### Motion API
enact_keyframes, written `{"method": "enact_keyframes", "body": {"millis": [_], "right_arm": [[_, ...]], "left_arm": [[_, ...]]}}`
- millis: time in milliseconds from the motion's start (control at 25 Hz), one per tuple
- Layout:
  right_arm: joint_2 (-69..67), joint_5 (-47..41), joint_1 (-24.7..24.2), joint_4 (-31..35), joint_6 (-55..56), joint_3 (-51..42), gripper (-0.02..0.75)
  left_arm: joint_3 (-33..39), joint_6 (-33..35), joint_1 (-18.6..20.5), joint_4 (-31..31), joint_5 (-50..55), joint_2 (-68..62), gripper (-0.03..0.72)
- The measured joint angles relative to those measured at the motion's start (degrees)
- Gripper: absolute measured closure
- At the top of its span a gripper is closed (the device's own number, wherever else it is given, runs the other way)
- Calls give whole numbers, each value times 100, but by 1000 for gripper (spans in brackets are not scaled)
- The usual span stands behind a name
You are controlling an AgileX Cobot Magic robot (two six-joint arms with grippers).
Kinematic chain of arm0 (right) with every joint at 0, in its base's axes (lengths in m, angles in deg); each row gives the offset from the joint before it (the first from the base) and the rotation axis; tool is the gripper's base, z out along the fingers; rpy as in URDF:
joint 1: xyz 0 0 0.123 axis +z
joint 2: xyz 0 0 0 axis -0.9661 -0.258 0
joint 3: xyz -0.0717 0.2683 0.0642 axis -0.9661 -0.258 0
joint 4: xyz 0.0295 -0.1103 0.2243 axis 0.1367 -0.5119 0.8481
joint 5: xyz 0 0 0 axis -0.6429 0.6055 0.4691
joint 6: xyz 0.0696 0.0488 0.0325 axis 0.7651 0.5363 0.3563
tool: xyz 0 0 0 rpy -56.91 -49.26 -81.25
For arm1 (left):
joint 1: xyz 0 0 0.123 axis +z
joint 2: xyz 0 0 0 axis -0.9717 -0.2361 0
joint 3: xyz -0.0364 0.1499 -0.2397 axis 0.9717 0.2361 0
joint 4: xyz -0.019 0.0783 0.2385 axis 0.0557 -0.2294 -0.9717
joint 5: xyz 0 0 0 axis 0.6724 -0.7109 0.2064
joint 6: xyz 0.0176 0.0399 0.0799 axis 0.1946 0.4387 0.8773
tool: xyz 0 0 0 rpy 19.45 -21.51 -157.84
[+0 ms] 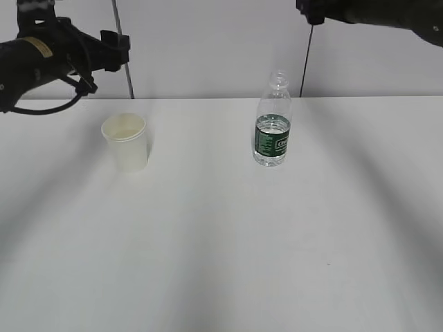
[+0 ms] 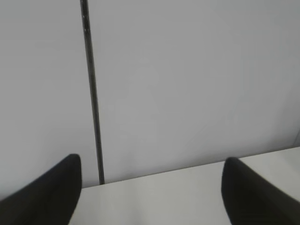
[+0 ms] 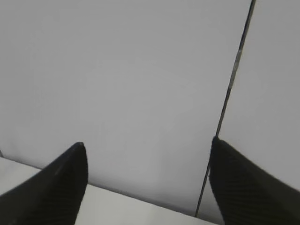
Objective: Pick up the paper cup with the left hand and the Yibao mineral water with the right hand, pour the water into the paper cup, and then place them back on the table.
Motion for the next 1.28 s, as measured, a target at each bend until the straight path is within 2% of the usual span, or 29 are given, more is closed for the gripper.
{"method": "enact_keyframes", "body": {"millis": [160, 240, 320, 360, 600, 760, 840, 880, 920, 960, 1120, 1160, 1280], "right_arm": [[0, -308, 0, -13, 0, 346, 146], [0, -845, 0, -13, 13, 588, 150], [0, -845, 0, -13, 13, 588, 150], [0, -1338, 0, -13, 13, 836, 151], [0, -2141, 0, 82, 13, 1133, 152], [13, -3365, 0, 598, -16, 1258, 152], [13, -3365, 0, 598, -16, 1258, 152], [133, -4206, 0, 1057, -363, 1267, 152], [133, -4206, 0, 1057, -363, 1267, 152], [221, -4672, 0, 1348, -695, 1267, 153], [367, -5700, 0, 2004, -1362, 1281, 153], [367, -5700, 0, 2004, -1362, 1281, 153], [454, -6667, 0, 2512, -1837, 1407, 153]], "left_arm": [[-468, 0, 0, 26, 869, 19, 147], [-674, 0, 0, 31, 1405, 19, 150], [-900, 0, 0, 31, 1844, 19, 151], [-1001, 0, 0, 31, 2010, 19, 151], [-1634, 0, 0, 205, 3062, 19, 151], [-2125, 0, 0, 221, 4129, 19, 151], [-2342, 0, 0, 228, 4618, 19, 151], [-2430, 0, 0, 244, 4848, 19, 151], [-2548, 0, 0, 256, 5174, 19, 151], [-2629, 0, 0, 270, 5460, 19, 151], [-2965, 0, 0, 316, 6579, 19, 151], [-3043, 0, 0, 317, 6882, 19, 151], [-3230, 0, 0, 336, 7661, 19, 151]]}}
